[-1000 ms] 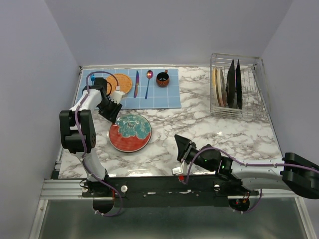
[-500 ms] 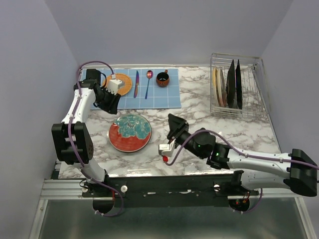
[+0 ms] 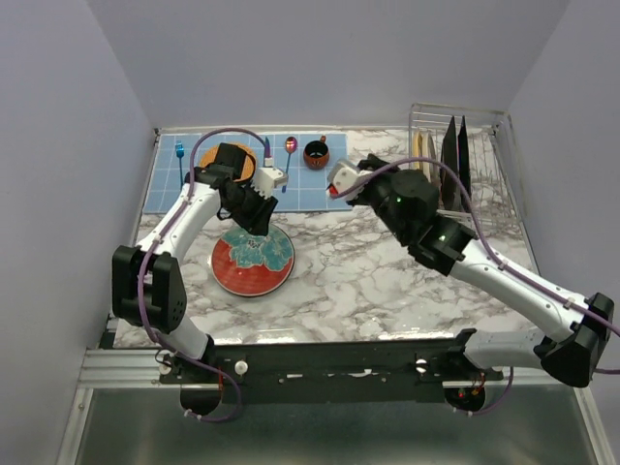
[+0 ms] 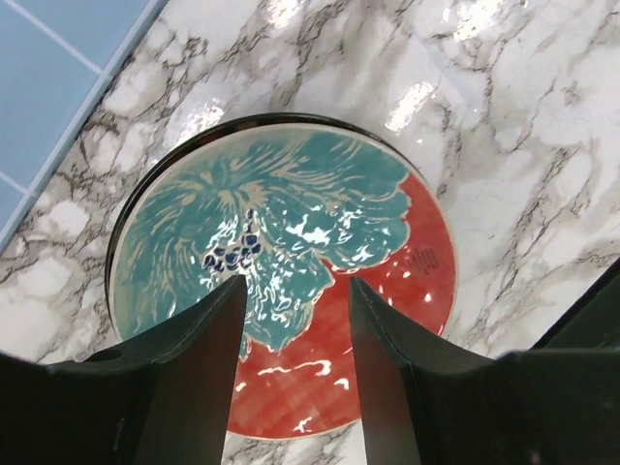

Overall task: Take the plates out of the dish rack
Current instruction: Place the plate at the center of the board, then move the plate to the center of the board.

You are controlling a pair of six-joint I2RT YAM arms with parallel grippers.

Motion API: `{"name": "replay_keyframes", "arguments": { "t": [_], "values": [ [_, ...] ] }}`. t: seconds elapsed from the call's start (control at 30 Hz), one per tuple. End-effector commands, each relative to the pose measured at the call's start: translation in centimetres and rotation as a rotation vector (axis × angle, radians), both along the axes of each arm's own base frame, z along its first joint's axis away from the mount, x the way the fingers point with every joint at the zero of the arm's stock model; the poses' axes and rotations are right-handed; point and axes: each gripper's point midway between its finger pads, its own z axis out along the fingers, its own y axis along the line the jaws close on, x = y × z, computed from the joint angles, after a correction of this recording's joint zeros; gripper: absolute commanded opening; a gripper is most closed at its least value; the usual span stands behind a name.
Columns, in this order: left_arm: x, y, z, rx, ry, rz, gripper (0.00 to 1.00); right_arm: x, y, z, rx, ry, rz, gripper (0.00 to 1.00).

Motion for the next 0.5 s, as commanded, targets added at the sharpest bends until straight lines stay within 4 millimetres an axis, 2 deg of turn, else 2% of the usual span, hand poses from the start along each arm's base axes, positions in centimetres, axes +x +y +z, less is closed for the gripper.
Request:
{"name": "replay_keyframes", "arguments": {
  "t": [0.0,0.13,0.27,0.43,0.47],
  "values": [
    [0.4,-1.8,1.6,0.005,-0.080,-0.012,0.56,0.5,-4.3,-2.4,0.091,0.220,-0.130,0.46],
    [0.3,-3.1,0.6,0.076,-0.066,0.017,0.61,0.6,-5.7,-3.9,0.096,0.258,-0.169,0.46],
    [-0.5,-4.6,-0.1,0.101,-0.071,0.037,0.62,0.4,-6.8,-5.3,0.083,0.265,-0.185,0.47],
    [-0.9,-6.1,-2.0,0.170,-0.029,0.106,0.73,0.4,-7.2,-5.8,0.074,0.275,-0.190,0.47],
    [-0.4,-5.6,-2.3,0.220,-0.046,0.143,0.74,0.3,-7.2,-5.8,0.074,0.276,-0.187,0.47]
  ]
}}
